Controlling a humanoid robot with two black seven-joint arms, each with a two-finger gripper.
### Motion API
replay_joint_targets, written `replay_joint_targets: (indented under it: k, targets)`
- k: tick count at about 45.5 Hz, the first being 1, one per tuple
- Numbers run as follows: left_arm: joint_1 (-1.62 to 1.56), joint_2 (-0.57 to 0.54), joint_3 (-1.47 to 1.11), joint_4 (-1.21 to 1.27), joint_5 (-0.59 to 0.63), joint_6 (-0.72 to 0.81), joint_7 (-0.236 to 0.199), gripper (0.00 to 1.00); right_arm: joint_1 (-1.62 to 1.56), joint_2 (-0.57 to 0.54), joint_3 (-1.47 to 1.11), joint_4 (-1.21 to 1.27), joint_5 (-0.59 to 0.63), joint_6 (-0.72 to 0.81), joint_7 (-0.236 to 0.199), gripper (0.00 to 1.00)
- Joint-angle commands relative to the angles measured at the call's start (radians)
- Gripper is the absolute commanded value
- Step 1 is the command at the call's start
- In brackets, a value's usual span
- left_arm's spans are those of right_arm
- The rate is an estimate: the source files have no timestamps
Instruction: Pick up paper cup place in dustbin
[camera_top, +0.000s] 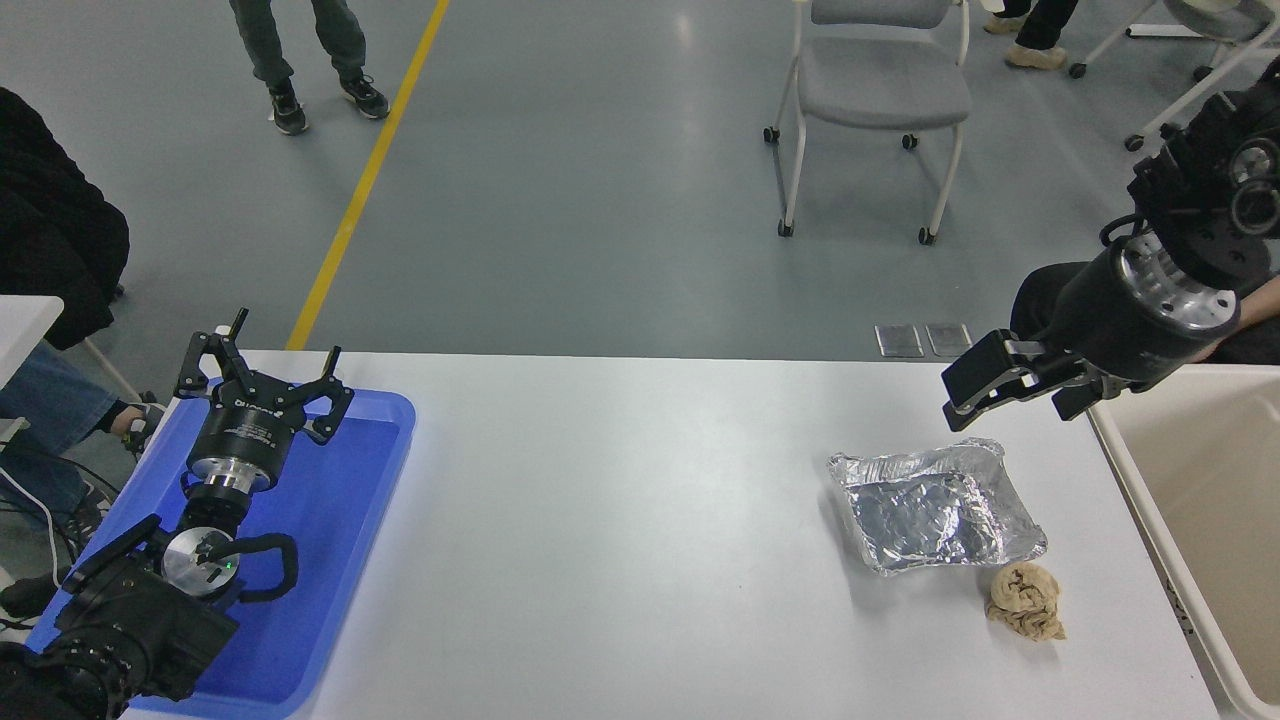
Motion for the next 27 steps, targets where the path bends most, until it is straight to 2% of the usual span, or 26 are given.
replay_joint_targets:
  k: [1,18,27]
  targets:
    - [0.000,0.000,0.000,0.001,0.000,0.000,0.000,1.00,0.028,0.051,-0.011,0.009,0.049,0.035,-0.001,1.00]
    - [0.000,0.001,0.000,0.001,0.000,0.000,0.000,1.00,0.028,0.114,-0.025,-0.005,0.051,0.035,0.001,1.00]
    - [0.000,0.001,0.000,0.001,0.000,0.000,0.000,1.00,0.028,0.113,-0.028,-0.007,0.051,0.031,0.001,1.00]
